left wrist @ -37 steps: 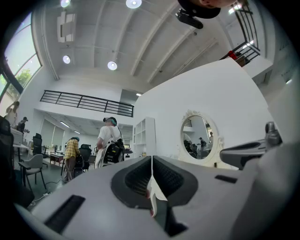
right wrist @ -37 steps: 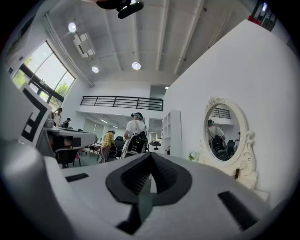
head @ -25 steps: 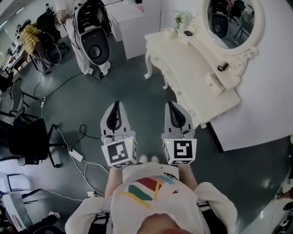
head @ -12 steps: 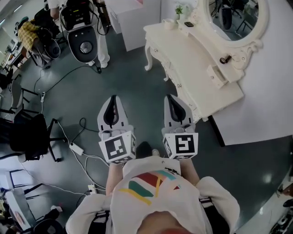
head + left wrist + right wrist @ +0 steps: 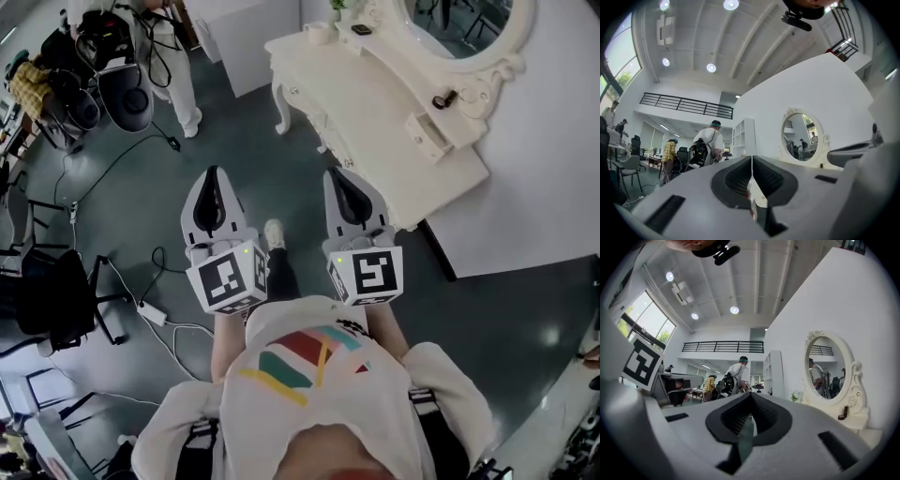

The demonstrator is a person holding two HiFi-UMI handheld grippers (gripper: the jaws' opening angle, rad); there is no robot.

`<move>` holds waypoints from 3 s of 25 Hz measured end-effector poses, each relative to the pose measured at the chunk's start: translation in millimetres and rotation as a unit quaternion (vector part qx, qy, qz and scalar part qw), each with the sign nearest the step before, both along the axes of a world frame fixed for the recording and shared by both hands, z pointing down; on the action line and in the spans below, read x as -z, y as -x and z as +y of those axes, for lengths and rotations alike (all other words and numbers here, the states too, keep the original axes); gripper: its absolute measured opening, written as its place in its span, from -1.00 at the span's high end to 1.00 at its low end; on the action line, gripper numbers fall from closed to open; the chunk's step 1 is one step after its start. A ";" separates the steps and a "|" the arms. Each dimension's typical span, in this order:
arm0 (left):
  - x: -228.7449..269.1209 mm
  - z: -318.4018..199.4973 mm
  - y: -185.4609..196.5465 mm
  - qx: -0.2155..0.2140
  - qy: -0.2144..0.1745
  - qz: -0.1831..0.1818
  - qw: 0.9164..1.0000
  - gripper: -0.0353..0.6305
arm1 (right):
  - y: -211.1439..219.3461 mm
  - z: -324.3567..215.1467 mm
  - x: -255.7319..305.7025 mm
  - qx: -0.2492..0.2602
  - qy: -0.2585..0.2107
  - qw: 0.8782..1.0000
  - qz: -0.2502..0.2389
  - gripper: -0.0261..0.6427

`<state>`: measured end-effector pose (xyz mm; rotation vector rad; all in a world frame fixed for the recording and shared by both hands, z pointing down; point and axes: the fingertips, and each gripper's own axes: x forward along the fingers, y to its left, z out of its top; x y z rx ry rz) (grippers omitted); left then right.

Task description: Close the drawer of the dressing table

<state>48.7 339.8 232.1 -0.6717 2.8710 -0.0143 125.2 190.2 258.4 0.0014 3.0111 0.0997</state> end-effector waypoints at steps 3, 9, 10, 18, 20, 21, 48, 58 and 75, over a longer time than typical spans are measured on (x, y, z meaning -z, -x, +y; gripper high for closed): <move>3.8 -19.3 21.2 -0.017 -0.007 -0.012 1.000 0.87 | 14.9 -18.3 1.1 -0.019 -0.006 1.000 -0.008 0.92; 5.0 -49.5 80.6 -0.046 -0.017 -0.012 0.999 0.87 | 65.7 -45.0 2.2 -0.046 -0.015 0.999 -0.007 0.92; 4.7 -54.5 91.6 -0.051 -0.017 -0.010 0.999 0.87 | 76.6 -49.1 2.7 -0.049 -0.015 0.999 -0.006 0.92; 8.7 -92.0 211.2 -0.087 -0.005 0.009 0.996 0.87 | 189.8 -78.8 11.3 -0.079 -0.003 0.997 0.008 0.92; 12.7 -101.7 245.8 -0.098 -0.004 0.013 0.995 0.87 | 222.8 -85.9 15.1 -0.088 0.002 0.996 0.009 0.92; 14.7 -106.4 263.0 -0.104 -0.003 0.013 0.995 0.87 | 239.4 -89.1 17.2 -0.093 0.004 0.996 0.009 0.92; 10.3 -230.2 453.9 -0.214 0.013 0.033 0.976 0.87 | 446.9 -169.4 28.7 -0.157 -0.007 0.987 0.030 0.92; 19.2 -266.9 437.8 -0.241 0.014 0.036 0.970 0.87 | 428.4 -195.3 34.5 -0.177 -0.006 0.984 0.027 0.92; 19.2 -441.8 263.1 -0.487 0.029 0.029 0.872 0.87 | 210.2 -316.9 30.0 -0.446 0.026 0.894 0.026 0.92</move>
